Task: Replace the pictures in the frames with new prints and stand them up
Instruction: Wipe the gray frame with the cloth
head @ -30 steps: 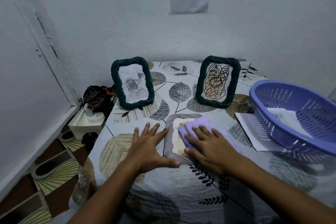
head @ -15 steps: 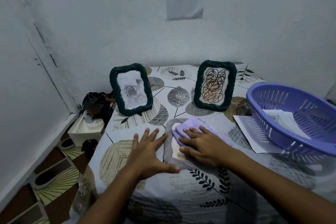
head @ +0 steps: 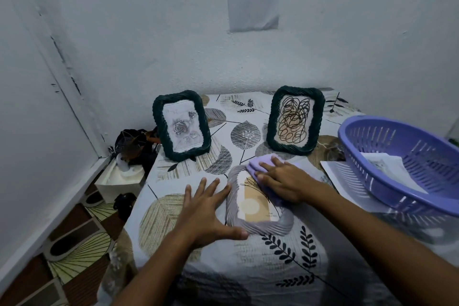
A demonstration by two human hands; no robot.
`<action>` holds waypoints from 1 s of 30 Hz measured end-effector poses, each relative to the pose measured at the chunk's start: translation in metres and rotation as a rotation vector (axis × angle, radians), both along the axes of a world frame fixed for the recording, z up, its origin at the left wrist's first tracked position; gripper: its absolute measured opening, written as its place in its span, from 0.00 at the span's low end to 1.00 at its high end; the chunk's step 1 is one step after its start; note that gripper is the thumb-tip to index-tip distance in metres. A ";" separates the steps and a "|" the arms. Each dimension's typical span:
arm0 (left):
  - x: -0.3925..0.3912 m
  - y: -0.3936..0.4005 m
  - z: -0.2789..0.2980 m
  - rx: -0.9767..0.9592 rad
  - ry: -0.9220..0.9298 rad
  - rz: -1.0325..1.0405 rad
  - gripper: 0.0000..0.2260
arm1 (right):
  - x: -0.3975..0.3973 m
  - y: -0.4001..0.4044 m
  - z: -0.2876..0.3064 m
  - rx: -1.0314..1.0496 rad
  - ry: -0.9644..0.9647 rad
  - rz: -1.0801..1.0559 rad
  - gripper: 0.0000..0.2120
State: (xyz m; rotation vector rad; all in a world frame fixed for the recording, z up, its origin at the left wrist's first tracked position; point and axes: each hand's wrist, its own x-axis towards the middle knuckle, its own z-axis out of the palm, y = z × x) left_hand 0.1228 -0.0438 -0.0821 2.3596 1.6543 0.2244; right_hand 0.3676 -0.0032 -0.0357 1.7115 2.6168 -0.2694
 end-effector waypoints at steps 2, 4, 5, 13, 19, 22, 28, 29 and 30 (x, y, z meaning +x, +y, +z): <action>0.000 0.000 0.000 0.001 0.002 -0.001 0.57 | -0.004 0.000 -0.006 -0.012 -0.002 0.031 0.23; 0.000 0.000 0.000 0.001 -0.004 0.001 0.57 | -0.009 -0.004 -0.010 -0.008 -0.002 0.050 0.23; 0.000 0.000 0.000 0.001 -0.009 0.001 0.57 | -0.011 -0.006 -0.012 0.000 -0.002 0.060 0.23; 0.001 0.000 0.000 0.015 -0.031 0.002 0.58 | -0.027 -0.045 -0.017 -0.019 0.029 0.103 0.29; 0.001 -0.001 0.002 0.036 -0.033 -0.011 0.55 | -0.052 -0.083 -0.012 -0.152 0.145 -0.014 0.38; 0.001 0.000 0.002 0.031 -0.028 -0.014 0.57 | -0.060 -0.087 -0.012 -0.175 0.249 -0.086 0.45; 0.000 0.000 0.000 0.010 -0.039 -0.022 0.57 | -0.064 -0.045 -0.011 -0.139 0.349 -0.208 0.34; 0.000 0.000 0.000 0.004 -0.036 -0.020 0.57 | -0.065 -0.036 -0.011 -0.124 0.348 -0.218 0.35; 0.000 0.000 0.000 -0.003 -0.034 -0.019 0.57 | -0.065 -0.028 -0.012 -0.116 0.349 -0.230 0.36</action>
